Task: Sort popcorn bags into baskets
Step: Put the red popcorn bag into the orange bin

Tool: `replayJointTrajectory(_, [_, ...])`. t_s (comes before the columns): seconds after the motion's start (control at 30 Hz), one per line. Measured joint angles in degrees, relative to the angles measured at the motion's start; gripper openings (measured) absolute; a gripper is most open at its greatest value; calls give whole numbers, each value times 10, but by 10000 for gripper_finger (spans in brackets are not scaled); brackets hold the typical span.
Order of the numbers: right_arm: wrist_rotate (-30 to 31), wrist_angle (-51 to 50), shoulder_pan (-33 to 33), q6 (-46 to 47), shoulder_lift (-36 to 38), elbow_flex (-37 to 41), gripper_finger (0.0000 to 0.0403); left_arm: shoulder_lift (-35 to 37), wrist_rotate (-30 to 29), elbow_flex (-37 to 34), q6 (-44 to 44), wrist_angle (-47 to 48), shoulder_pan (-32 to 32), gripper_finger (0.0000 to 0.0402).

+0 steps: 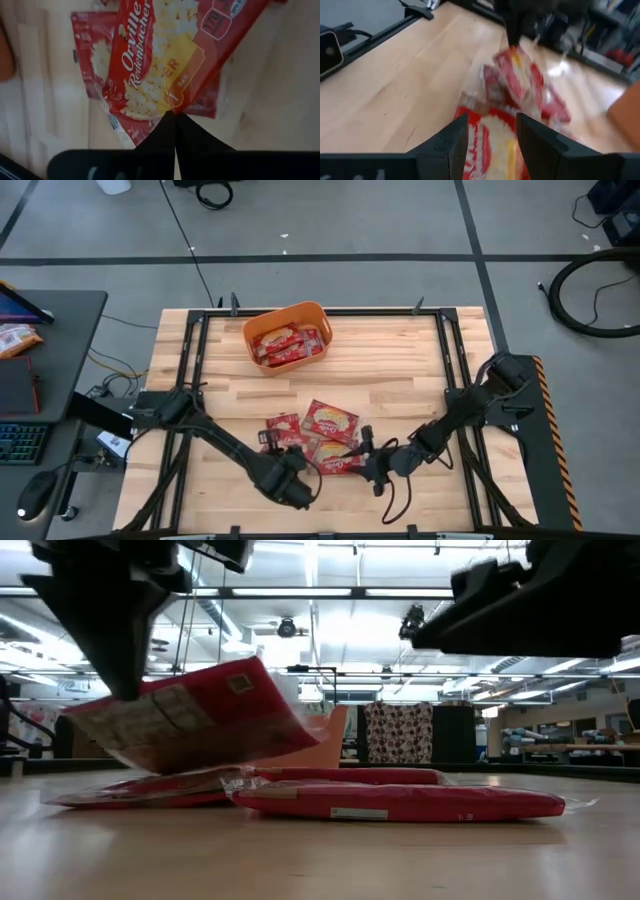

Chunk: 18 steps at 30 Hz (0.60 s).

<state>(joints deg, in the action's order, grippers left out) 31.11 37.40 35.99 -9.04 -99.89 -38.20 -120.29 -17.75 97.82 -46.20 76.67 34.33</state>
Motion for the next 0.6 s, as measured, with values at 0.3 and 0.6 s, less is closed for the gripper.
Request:
replayJointTrajectory(0.3, [21, 45, -10, -171, -80, -55, 169, 0, -5, 0, 4, -41, -21, 0])
replayJointTrajectory(0.6, [22, 46, -54, -269, -140, -126, 169, 0, -7, 0, 4, -69, -27, 0])
